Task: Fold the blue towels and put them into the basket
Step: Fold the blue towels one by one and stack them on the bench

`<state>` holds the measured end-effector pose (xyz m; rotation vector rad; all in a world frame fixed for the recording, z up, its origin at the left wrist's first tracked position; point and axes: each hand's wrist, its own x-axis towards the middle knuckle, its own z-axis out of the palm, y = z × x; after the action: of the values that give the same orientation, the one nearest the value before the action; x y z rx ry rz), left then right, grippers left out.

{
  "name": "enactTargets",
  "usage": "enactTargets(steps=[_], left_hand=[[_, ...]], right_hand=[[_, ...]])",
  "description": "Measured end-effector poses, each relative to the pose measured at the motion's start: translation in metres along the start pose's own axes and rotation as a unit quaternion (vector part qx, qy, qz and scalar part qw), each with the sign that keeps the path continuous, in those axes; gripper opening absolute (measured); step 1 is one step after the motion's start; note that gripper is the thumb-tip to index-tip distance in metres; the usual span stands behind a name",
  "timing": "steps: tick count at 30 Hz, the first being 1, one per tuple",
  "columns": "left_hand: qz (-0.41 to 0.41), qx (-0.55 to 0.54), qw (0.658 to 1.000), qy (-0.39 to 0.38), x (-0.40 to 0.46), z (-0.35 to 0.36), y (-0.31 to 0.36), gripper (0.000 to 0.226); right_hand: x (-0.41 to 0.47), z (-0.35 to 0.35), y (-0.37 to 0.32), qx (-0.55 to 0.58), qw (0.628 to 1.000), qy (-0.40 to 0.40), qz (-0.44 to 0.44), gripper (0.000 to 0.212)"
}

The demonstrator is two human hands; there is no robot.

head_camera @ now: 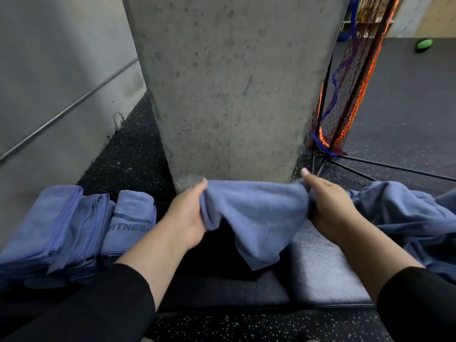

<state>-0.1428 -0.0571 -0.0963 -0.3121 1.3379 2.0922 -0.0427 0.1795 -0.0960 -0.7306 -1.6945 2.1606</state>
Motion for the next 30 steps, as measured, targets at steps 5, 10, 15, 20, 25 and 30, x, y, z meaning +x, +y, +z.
enactTargets(steps=[5, 10, 15, 20, 25, 30], left_hand=[[-0.054, 0.146, 0.986, -0.056, -0.013, -0.002, -0.009, 0.028], [0.026, 0.024, 0.998, -0.05, -0.008, 0.001, 0.008, 0.045], [-0.007, 0.162, 0.985, -0.053, -0.011, -0.004, -0.006, 0.034], [-0.007, 0.045, 0.997, -0.059, 0.0, -0.012, 0.007, 0.049], [-0.002, 0.168, 0.985, -0.027, -0.005, -0.012, -0.013, 0.021], [-0.015, 0.134, 0.99, -0.037, -0.001, -0.016, -0.004, 0.033]], right_hand=[[-0.009, -0.002, 0.012, -0.134, 0.988, -0.079, 0.018, 0.036], [-0.002, 0.005, -0.001, 0.002, 0.999, 0.042, -0.018, 0.033], [-0.011, -0.002, 0.015, -0.133, 0.986, -0.072, 0.076, 0.046], [-0.005, -0.005, 0.006, 0.021, 0.997, -0.039, 0.061, 0.047], [-0.008, -0.007, 0.019, -0.151, 0.973, -0.136, 0.113, 0.028], [-0.002, -0.008, 0.019, -0.117, 0.988, -0.04, 0.093, 0.024]])
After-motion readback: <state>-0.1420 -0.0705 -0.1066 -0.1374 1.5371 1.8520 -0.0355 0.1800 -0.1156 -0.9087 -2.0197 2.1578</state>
